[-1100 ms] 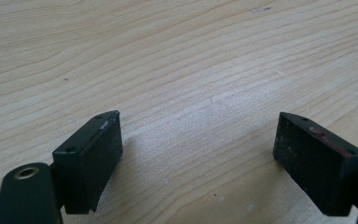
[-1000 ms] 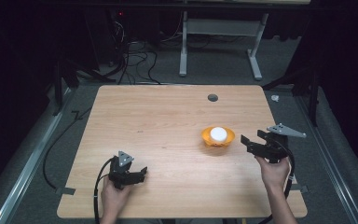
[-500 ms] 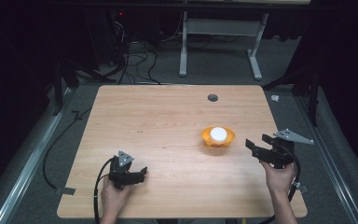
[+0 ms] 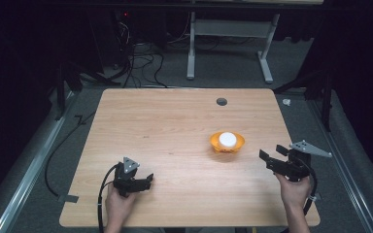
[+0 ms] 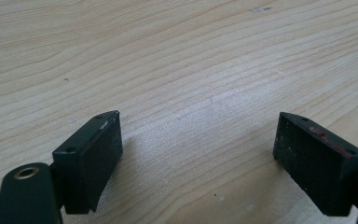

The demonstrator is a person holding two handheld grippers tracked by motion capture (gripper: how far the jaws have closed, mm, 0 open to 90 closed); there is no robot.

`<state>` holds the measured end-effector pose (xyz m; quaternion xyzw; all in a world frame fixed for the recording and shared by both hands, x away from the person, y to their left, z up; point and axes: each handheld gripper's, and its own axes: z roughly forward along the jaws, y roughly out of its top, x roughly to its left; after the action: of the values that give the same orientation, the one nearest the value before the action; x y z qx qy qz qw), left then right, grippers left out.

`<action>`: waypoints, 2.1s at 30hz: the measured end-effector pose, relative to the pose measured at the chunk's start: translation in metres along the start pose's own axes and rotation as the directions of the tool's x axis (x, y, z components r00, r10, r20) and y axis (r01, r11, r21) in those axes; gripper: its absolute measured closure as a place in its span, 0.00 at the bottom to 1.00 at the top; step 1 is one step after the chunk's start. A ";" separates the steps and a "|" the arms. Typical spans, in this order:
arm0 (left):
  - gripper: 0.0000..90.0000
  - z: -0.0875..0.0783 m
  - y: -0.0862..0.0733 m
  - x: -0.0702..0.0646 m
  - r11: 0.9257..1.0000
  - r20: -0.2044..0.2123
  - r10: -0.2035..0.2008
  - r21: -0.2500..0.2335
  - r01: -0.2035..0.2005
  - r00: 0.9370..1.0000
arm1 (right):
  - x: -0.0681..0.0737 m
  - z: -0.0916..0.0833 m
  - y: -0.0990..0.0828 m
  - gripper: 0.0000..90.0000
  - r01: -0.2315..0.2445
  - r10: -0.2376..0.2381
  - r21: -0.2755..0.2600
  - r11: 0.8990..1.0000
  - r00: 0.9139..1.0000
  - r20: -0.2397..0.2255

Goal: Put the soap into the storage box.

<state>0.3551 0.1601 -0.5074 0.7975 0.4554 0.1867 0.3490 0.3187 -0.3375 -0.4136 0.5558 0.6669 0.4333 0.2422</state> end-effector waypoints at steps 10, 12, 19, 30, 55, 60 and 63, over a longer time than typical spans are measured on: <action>0.18 0.000 0.000 0.000 1.000 -0.002 -0.001 -0.002 0.001 1.000 | -0.001 -0.004 -0.011 0.29 -0.009 0.009 -0.005 1.000 1.000 -0.001; 0.18 0.000 0.000 0.000 1.000 0.000 0.000 0.000 0.000 1.000 | 0.000 -0.004 -0.013 0.29 -0.007 0.007 0.000 1.000 1.000 0.001; 0.18 0.000 0.000 0.000 1.000 -0.001 0.000 0.000 0.000 1.000 | -0.002 -0.005 -0.021 0.30 -0.018 0.018 0.005 1.000 1.000 0.000; 0.18 0.000 0.000 0.000 1.000 -0.003 -0.003 -0.003 0.003 1.000 | 0.002 0.000 -0.034 0.30 -0.015 0.015 0.025 1.000 1.000 -0.010; 0.18 0.000 0.000 0.000 1.000 -0.003 -0.003 -0.003 0.003 1.000 | 0.017 0.026 -0.060 0.31 0.022 -0.021 0.107 0.994 1.000 -0.013; 0.18 0.000 0.000 0.000 1.000 -0.003 -0.003 -0.003 0.003 1.000 | 0.020 0.032 -0.064 0.31 0.032 -0.032 0.121 0.992 0.999 -0.007; 0.18 0.000 0.000 0.000 1.000 -0.003 -0.003 -0.003 0.003 1.000 | 0.021 0.036 -0.066 0.32 0.043 -0.043 0.125 0.991 0.999 -0.006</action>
<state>0.3551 0.1599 -0.5076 0.7961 0.4568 0.1879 0.3498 0.3069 -0.3065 -0.4845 0.5546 0.7049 0.3863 0.2151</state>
